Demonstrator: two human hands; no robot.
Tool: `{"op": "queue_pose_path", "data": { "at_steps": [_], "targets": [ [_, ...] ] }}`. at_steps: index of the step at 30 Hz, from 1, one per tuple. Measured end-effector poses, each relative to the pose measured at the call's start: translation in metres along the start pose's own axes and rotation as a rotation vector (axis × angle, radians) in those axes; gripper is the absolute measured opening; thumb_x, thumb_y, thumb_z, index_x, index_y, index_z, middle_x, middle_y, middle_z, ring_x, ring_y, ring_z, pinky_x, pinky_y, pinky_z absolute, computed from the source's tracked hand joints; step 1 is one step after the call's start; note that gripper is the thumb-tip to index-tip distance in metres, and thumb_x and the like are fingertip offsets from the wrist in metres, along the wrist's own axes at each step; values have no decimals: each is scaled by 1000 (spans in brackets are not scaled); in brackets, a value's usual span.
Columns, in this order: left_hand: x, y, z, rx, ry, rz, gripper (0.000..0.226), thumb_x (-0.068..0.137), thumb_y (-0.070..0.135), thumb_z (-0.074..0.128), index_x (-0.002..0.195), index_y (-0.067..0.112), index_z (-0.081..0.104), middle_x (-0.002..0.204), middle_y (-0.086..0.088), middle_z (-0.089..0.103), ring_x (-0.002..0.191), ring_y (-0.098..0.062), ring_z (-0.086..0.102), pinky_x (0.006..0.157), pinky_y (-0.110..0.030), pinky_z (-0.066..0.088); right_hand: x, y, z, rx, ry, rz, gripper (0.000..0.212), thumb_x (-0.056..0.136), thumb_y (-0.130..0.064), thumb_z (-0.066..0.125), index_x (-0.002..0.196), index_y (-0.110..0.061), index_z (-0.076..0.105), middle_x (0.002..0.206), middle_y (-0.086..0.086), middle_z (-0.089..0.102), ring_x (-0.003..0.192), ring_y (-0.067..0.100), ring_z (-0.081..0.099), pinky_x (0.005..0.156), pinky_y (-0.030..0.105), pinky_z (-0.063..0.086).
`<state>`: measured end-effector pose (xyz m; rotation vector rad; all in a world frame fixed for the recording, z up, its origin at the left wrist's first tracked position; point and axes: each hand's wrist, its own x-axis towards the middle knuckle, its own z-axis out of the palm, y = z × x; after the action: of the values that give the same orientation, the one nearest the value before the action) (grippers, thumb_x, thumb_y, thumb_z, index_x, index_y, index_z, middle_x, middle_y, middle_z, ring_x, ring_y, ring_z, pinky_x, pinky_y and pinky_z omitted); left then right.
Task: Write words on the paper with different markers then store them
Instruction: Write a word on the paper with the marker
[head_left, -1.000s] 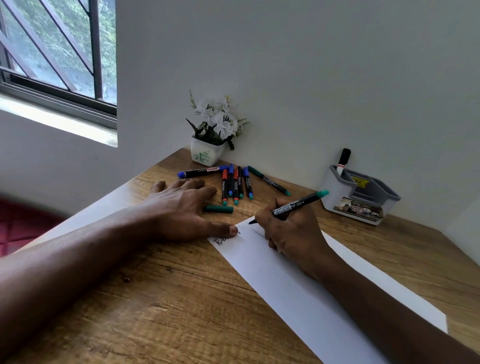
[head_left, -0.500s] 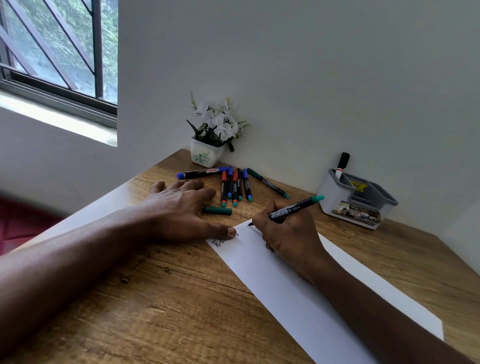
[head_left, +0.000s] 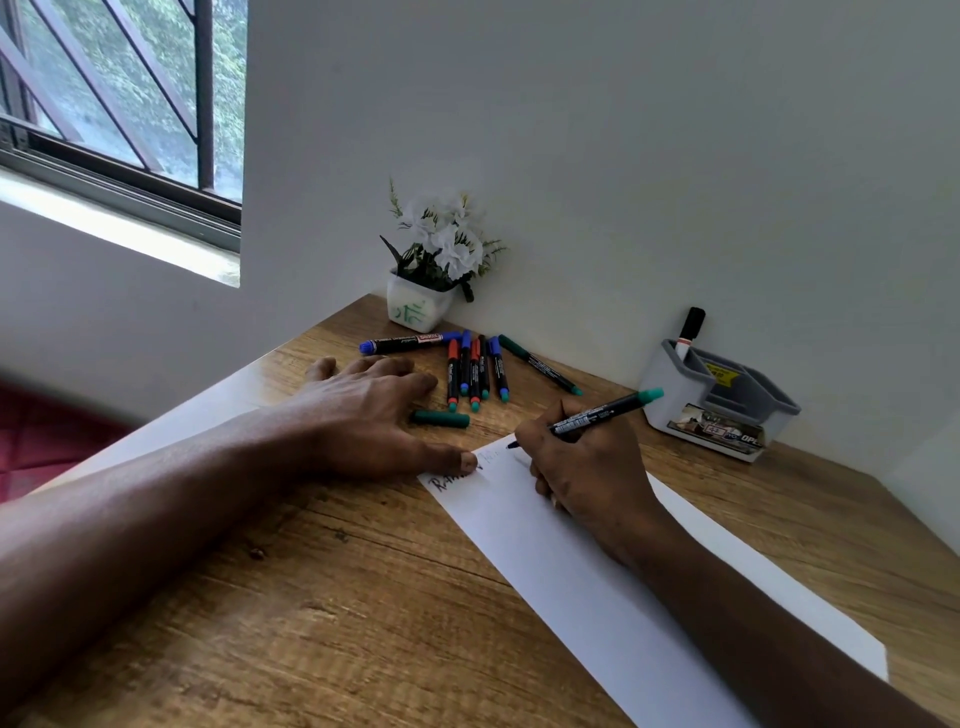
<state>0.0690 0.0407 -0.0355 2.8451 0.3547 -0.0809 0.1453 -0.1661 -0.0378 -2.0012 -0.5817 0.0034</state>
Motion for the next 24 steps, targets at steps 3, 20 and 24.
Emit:
{"op": "queue_pose_path", "data": {
  "at_steps": [3,20,24],
  "targets": [
    [0,0,-1,1,0,1,121,54,101,32,159,42,18,170,6,9,156,-22,10,124,-58,3,0,-1,0,-21,-6,-12,19,87,-16,74,81,1,66,55,3,63,43,10,56,43,20,45],
    [-3,3,-3,-6,-20,-7,113,62,97,38,159,41,19,171,6,9,156,-23,9,123,-58,0,0,-2,1,7,21,81,18,90,-18,73,85,-1,67,55,0,64,43,7,58,42,18,43],
    [-6,4,-3,-15,-8,-7,106,69,93,42,159,41,19,170,6,9,156,-22,9,123,-57,0,0,-3,0,23,35,94,18,90,-17,73,83,-1,67,52,0,64,42,8,58,41,19,44]
  ]
}}
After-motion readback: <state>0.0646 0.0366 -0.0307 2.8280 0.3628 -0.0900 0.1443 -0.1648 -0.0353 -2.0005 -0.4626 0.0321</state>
